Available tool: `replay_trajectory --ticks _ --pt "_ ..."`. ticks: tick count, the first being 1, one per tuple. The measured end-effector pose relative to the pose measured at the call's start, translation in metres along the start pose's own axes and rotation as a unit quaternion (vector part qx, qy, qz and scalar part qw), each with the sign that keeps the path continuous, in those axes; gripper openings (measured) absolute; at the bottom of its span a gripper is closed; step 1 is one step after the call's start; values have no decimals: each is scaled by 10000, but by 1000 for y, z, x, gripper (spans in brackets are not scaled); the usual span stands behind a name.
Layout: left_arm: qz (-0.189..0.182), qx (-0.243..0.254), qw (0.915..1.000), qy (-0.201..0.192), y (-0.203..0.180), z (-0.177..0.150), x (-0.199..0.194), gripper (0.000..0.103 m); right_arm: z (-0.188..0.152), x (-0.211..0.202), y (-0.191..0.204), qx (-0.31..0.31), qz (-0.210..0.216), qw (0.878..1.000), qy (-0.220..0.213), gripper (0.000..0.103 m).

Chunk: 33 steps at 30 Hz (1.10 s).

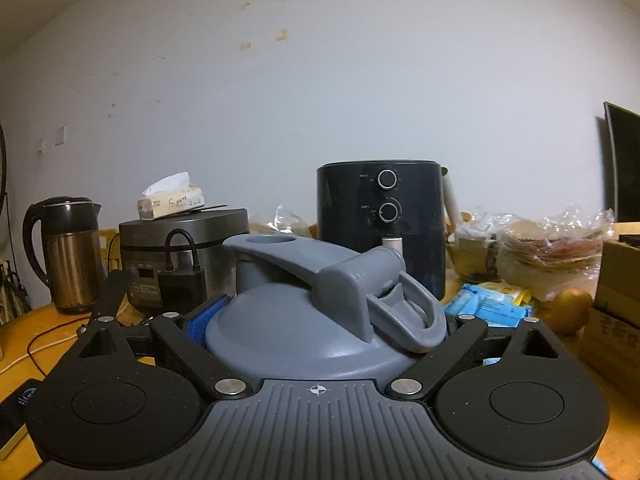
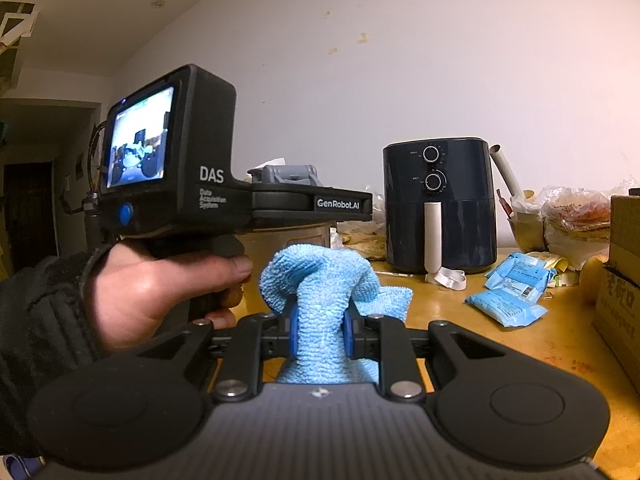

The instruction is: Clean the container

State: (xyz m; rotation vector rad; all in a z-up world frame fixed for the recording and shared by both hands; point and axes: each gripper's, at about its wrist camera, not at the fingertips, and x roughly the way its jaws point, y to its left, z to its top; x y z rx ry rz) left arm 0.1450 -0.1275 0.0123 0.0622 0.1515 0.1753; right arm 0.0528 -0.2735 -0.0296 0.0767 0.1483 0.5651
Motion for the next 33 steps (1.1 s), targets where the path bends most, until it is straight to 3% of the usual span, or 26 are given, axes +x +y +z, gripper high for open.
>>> replay_trajectory --ticks 6,13,25,33 --pt "53 -13 10000 11 0 0 -1 95 0 -1 0 -3 -10 10000 -4 18" --pt "-134 37 9999 -37 3 -1 -2 95 0 -2 0 16 -28 10000 -4 18" --pt "-734 84 9971 -201 17 -6 -1 95 0 2 0 26 -9 10000 12 18" --pt "-1469 139 9885 -337 29 -10 1 95 0 6 0 26 -1 10000 31 19"
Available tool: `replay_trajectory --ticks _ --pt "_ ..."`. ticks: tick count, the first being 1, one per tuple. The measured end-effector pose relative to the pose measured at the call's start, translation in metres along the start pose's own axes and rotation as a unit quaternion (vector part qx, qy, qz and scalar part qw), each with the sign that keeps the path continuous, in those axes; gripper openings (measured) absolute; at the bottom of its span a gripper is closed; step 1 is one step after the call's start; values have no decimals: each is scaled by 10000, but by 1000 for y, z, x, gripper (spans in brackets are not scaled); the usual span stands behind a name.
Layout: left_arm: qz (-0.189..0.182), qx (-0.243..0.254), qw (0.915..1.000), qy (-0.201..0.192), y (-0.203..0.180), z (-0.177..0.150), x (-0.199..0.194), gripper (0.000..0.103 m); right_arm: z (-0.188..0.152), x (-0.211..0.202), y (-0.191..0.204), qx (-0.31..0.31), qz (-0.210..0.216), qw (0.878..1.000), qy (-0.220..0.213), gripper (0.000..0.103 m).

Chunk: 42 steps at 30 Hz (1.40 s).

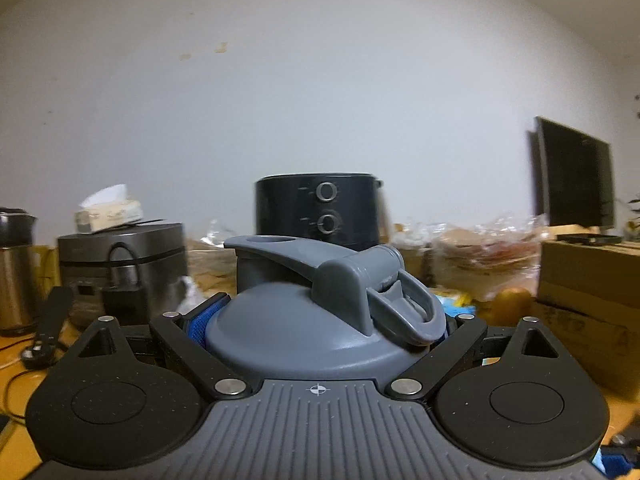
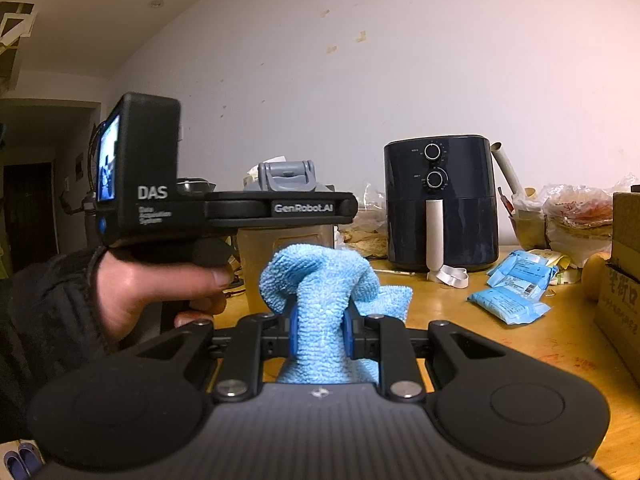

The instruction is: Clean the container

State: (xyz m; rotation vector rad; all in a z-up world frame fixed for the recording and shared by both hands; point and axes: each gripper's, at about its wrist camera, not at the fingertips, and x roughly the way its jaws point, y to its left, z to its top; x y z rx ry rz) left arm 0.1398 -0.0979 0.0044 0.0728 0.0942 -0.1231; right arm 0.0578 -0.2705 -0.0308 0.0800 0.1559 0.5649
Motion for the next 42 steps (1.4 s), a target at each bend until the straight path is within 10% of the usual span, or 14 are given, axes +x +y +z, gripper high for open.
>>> replay_trajectory --ticks 24,42 --pt "-1553 113 9876 -215 36 -9 3 95 1 4 2 -45 68 10000 1 19" --pt "-3045 236 9520 -198 60 -11 18 95 0 7 4 -95 130 9999 35 19"
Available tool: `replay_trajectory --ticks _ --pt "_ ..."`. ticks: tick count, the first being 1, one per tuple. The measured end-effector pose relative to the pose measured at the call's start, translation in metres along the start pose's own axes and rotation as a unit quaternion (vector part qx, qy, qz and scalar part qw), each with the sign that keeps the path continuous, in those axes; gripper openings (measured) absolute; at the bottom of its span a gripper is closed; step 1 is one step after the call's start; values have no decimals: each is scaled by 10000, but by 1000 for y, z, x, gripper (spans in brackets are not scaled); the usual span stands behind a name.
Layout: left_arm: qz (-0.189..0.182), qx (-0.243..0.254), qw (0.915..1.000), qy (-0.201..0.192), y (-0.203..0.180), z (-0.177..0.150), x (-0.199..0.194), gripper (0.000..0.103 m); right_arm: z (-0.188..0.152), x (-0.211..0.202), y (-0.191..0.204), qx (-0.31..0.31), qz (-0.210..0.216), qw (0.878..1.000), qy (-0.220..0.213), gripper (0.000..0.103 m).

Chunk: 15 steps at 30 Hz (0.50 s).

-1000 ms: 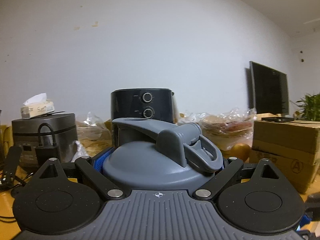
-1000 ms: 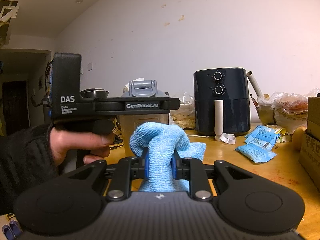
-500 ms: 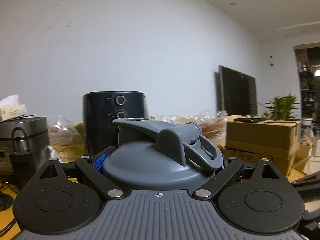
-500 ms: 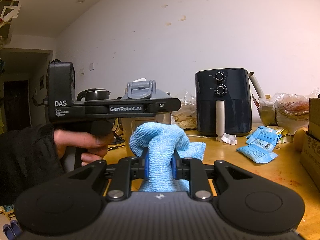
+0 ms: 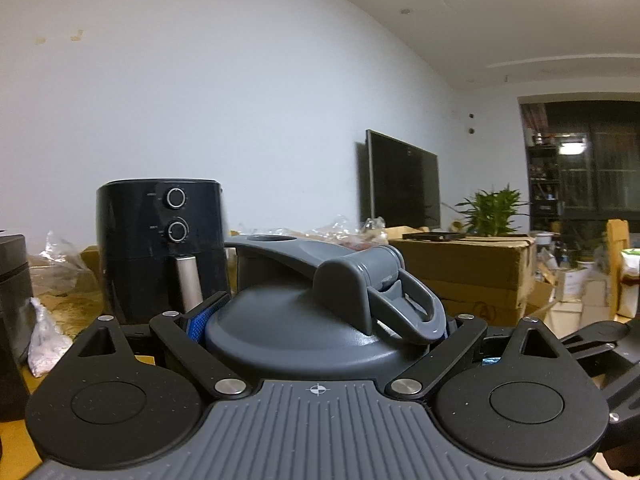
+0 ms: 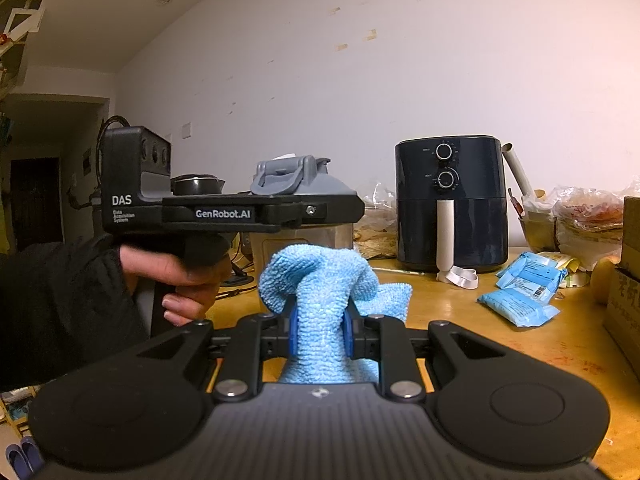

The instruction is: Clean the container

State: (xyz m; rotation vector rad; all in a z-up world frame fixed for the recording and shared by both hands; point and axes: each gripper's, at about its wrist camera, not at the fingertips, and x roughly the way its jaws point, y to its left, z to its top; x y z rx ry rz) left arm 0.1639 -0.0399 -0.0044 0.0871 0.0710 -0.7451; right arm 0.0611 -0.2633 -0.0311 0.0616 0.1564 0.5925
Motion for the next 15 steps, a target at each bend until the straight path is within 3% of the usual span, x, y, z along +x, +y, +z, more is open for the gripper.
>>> replay_trajectory --ticks 9,15 --pt "-475 47 9989 11 12 -2 -1 95 -1 1 3 -42 64 10000 9 19" --pt "-537 59 9985 12 13 -2 -1 95 -2 4 7 -79 116 9999 26 19"
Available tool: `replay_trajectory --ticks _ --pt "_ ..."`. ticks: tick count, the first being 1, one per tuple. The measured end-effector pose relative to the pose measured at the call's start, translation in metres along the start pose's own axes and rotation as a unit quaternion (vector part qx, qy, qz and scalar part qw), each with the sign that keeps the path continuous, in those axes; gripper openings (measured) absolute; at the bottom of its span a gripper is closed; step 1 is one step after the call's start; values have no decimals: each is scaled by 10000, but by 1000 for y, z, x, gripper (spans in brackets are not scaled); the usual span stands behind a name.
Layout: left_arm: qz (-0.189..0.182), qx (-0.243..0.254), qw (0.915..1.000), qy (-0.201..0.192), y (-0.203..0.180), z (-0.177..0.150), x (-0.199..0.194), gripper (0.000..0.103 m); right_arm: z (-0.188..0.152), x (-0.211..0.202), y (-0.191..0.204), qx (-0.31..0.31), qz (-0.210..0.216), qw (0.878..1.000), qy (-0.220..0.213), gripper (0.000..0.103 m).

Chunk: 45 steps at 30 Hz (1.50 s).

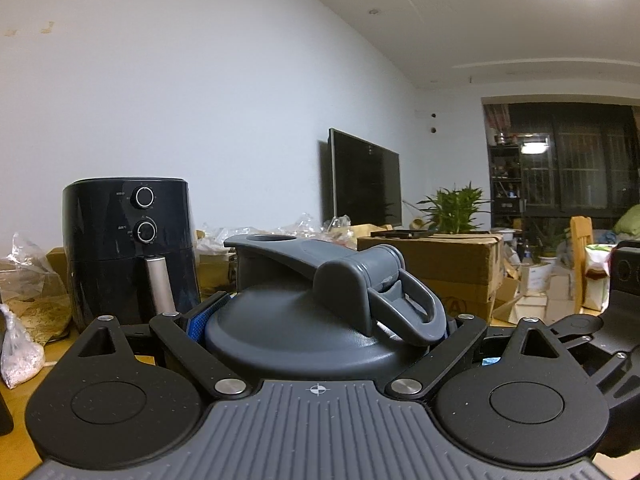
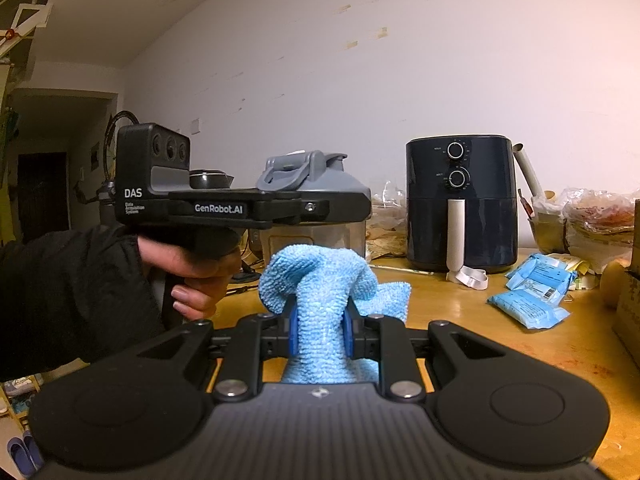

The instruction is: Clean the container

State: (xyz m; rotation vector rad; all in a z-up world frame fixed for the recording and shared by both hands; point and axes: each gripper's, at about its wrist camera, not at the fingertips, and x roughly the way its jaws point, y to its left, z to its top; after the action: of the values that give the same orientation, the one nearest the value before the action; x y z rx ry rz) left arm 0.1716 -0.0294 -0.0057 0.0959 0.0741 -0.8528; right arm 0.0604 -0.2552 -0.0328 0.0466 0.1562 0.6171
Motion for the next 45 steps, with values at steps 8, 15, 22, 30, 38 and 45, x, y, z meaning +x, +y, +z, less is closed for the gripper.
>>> replay_trajectory --ticks 8,15,22,30,38,45 --pt "4 0 10000 22 0 1 1 95 5 13 2 -42 77 10000 -42 19" --pt "3 -3 10000 37 1 2 1 95 12 23 2 -24 33 9999 -98 21" --pt "7 -10 10000 46 0 4 1 95 21 21 0 11 0 9997 -237 20" --pt "18 -10 10000 45 -1 4 2 95 24 25 0 -54 -29 9998 -176 21" --pt "16 -10 10000 46 -1 4 1 95 24 27 -2 -89 -7 9999 -49 23" --pt "16 -9 10000 52 0 4 1 95 20 31 -1 -180 -6 9997 144 19"
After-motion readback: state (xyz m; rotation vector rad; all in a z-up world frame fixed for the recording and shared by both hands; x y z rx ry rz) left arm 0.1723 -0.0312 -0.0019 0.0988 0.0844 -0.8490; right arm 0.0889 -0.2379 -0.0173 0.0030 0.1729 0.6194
